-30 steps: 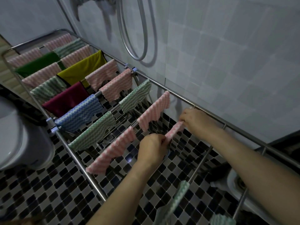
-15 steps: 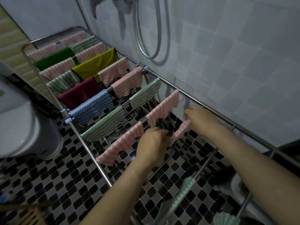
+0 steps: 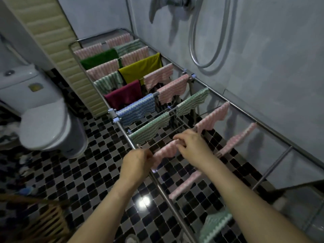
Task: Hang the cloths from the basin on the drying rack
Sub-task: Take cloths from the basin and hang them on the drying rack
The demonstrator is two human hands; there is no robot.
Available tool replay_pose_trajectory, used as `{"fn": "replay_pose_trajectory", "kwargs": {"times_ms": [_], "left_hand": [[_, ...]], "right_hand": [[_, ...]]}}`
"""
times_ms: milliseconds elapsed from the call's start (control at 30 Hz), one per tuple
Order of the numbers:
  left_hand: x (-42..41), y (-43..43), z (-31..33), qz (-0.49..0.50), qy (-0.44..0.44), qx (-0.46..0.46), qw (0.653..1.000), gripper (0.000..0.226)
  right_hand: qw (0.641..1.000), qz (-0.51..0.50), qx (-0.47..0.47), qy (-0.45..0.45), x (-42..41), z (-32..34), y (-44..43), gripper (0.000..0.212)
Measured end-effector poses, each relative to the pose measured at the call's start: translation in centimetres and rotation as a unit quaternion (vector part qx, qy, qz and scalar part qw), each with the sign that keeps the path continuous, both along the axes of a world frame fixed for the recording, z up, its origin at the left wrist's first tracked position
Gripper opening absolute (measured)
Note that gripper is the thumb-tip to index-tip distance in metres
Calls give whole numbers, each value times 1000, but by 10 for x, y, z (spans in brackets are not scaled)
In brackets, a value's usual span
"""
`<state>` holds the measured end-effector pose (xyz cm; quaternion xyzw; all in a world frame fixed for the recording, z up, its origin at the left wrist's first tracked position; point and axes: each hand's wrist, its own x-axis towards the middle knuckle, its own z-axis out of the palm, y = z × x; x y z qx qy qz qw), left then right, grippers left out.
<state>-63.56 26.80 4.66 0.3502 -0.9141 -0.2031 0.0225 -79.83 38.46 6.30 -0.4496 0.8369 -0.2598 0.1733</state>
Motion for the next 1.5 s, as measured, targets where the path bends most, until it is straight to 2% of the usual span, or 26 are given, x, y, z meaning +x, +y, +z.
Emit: {"fn": "replay_pose_trajectory", "kwargs": {"times_ms": [100,200,333,467,567,667,867,1067,1267,1333,1467,1500], "left_hand": [[4,-4,-4,-11,16,73,997,16],[9,-14,-5,-30,19,92,995,21],[15,-21,-1,-63,21,120,991,17],[42,-39,11,-41,112,140,983,25],[79,-70,27,7,175,168,970,24],[112,-94,45,52,235,194,951,22],[183,-141,66,153,294,147,932,25],[264,-191,77,311,360,150,867,28],[355,-231,58,474,374,134,786,26],[388,-244,46,535,348,121,761,25],[431,-261,26,607,272,129,735,26],[445,-265,19,636,257,122,717,27]], "right_hand": [[999,-9,45,25,18,-14,-14,31],[996,-29,60,58,31,-18,-24,26],[987,-43,108,110,41,-9,-34,21],[968,-34,186,168,59,17,-57,30],[970,-1,148,192,85,39,-90,30],[983,39,89,156,111,58,-123,26],[996,78,-20,33,174,88,-197,18],[978,142,-99,-115,253,95,-276,13],[956,235,-48,-169,341,70,-366,14],[939,285,-4,-193,376,56,-399,14],[907,360,47,-213,422,32,-442,19],[890,399,69,-211,441,22,-460,24]]}}
